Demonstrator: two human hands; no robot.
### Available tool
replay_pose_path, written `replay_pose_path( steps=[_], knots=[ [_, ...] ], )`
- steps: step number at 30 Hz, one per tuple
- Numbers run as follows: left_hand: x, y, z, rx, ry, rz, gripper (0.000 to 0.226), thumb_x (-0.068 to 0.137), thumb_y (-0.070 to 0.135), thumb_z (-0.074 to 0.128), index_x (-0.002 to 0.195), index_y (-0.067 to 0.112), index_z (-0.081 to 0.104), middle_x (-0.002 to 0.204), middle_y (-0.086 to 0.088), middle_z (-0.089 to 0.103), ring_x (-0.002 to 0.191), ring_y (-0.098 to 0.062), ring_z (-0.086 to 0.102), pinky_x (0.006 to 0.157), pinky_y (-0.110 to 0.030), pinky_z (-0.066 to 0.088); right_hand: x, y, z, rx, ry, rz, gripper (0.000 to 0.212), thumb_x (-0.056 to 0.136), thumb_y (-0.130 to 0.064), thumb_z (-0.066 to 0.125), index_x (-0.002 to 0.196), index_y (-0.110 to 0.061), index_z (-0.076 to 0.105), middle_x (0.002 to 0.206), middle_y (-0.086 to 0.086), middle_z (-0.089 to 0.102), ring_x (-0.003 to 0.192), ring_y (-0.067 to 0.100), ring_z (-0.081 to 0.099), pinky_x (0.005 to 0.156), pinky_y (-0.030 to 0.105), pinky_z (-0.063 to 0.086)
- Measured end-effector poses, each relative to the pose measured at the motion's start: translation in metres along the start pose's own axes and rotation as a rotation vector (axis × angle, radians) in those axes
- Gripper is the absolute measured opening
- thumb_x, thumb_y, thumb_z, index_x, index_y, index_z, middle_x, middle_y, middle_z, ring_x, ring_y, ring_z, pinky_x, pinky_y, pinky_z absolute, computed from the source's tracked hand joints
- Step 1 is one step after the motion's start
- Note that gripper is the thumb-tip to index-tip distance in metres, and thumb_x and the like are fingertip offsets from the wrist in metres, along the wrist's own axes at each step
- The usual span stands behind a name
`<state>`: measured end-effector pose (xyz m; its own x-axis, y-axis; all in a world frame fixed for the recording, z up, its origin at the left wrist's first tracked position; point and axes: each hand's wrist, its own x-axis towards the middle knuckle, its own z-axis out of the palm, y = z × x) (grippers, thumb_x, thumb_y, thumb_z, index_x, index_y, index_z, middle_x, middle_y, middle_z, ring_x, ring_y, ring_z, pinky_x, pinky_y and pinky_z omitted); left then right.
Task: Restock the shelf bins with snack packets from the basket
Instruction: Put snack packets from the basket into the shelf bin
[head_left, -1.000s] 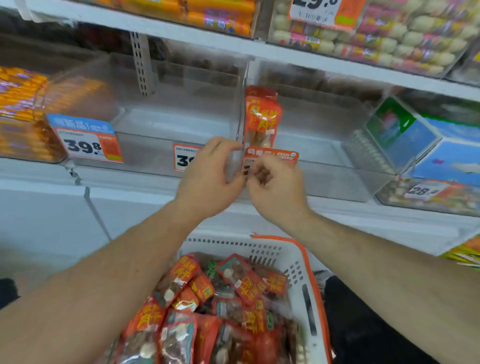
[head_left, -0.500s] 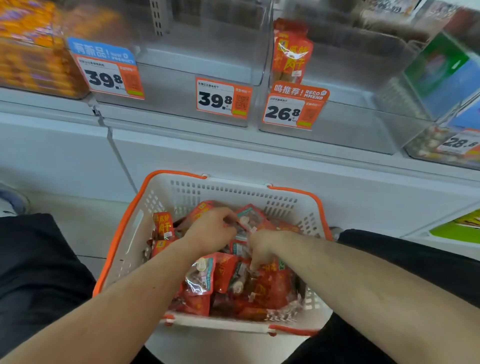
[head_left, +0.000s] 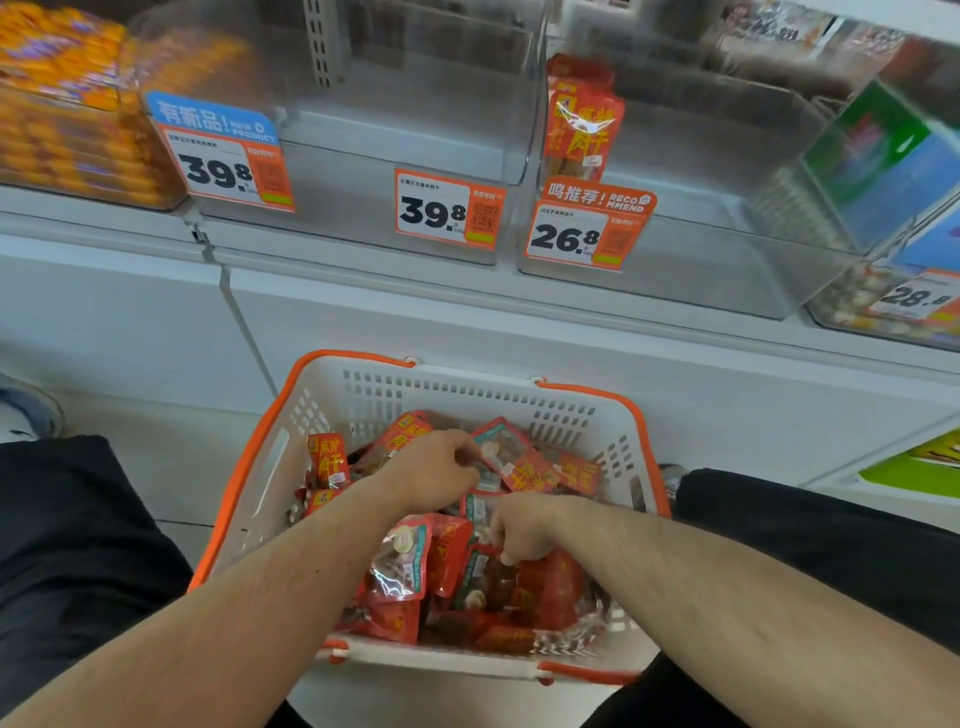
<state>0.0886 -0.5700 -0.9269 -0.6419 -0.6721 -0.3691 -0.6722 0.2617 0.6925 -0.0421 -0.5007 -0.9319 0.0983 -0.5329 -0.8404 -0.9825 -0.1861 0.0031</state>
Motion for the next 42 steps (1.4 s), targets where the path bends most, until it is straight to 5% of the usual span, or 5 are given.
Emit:
replay_pose_path(
  steps=[11,19,24,36,42],
  knots=[
    [0.001,0.019,-0.028,-0.394,0.03,0.081,0.027,0.082,0.03,0.074,0.083,0.004,0.069,0.065,-0.013,0.056,0.062,-0.017,0.049,0.063,-0.031,0.038,-0.085,0.036,-0.111,0.189,0.486,0.028,0.021,0.095,-0.022,0.06,0.112,-0.012,0.065,0.112,0.005,0.065,0.096,0.023,0.058,0.077,0.03,0.044],
    [-0.003,0.062,-0.054,-1.149,0.364,0.102,0.006,0.09,0.003,0.064,0.092,0.005,0.069,0.077,-0.009,0.073,0.066,-0.018,0.07,0.054,-0.025,0.055,-0.127,0.043,-0.115,0.774,1.533,0.229,0.032,0.081,-0.022,0.074,0.108,-0.023,0.057,0.114,-0.005,0.049,0.096,0.008,0.052,0.076,0.025,0.041],
    [-0.001,0.083,-0.057,-1.188,0.371,0.174,0.011,0.092,0.006,0.061,0.101,0.008,0.068,0.09,-0.009,0.075,0.081,-0.023,0.072,0.07,-0.034,0.058,-0.13,0.042,-0.119,1.604,1.153,0.085,0.018,0.082,-0.028,0.077,0.092,-0.024,0.063,0.091,-0.01,0.062,0.076,0.005,0.054,0.059,0.022,0.034],
    [0.017,0.139,-0.127,-0.882,0.636,0.4,0.048,0.105,0.027,0.035,0.071,0.007,0.061,0.055,-0.005,0.06,0.045,-0.015,0.05,0.046,-0.025,0.04,-0.172,0.084,-0.144,2.114,0.734,-0.21,0.016,0.092,-0.029,0.057,0.078,-0.022,0.055,0.063,-0.004,0.047,0.032,0.005,0.021,0.032,0.017,0.014],
    [0.066,0.168,-0.175,0.055,0.734,0.343,0.025,0.096,0.035,0.051,0.11,0.018,0.062,0.108,-0.002,0.065,0.094,-0.02,0.06,0.082,-0.033,0.047,-0.198,0.121,-0.168,2.223,0.842,-0.305,0.027,0.096,-0.026,0.052,0.071,-0.017,0.054,0.059,-0.002,0.052,0.03,0.001,0.027,0.032,0.012,0.016]
  ],
)
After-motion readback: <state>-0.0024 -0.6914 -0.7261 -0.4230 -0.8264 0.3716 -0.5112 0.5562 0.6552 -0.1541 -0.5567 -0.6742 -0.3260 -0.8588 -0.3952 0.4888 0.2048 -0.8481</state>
